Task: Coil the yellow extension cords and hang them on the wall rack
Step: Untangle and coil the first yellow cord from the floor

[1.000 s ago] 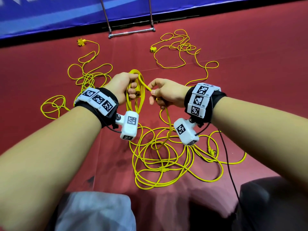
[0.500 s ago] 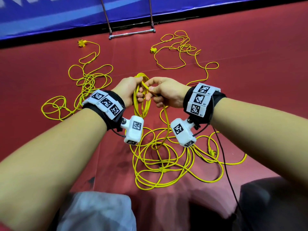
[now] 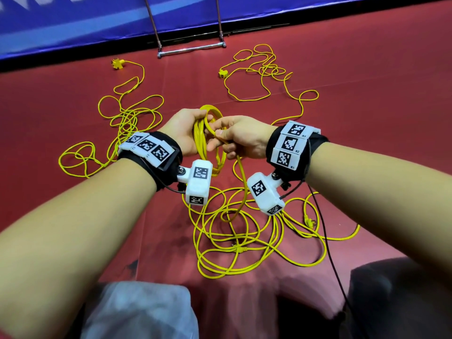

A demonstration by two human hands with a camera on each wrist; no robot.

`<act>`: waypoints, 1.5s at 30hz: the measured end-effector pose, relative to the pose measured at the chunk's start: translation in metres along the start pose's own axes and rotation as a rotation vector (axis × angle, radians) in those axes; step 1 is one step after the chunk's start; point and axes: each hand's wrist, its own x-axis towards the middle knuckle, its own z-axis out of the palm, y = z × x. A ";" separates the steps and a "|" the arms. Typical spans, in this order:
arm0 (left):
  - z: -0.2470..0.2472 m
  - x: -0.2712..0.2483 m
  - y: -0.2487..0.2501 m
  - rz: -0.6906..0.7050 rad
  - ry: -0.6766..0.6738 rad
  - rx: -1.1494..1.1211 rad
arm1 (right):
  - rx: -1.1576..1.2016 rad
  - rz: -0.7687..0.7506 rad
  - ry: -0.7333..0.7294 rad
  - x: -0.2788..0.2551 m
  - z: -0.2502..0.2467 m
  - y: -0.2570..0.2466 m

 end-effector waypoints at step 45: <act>0.008 0.005 -0.008 -0.052 0.017 0.072 | -0.045 -0.048 0.062 -0.002 0.015 -0.003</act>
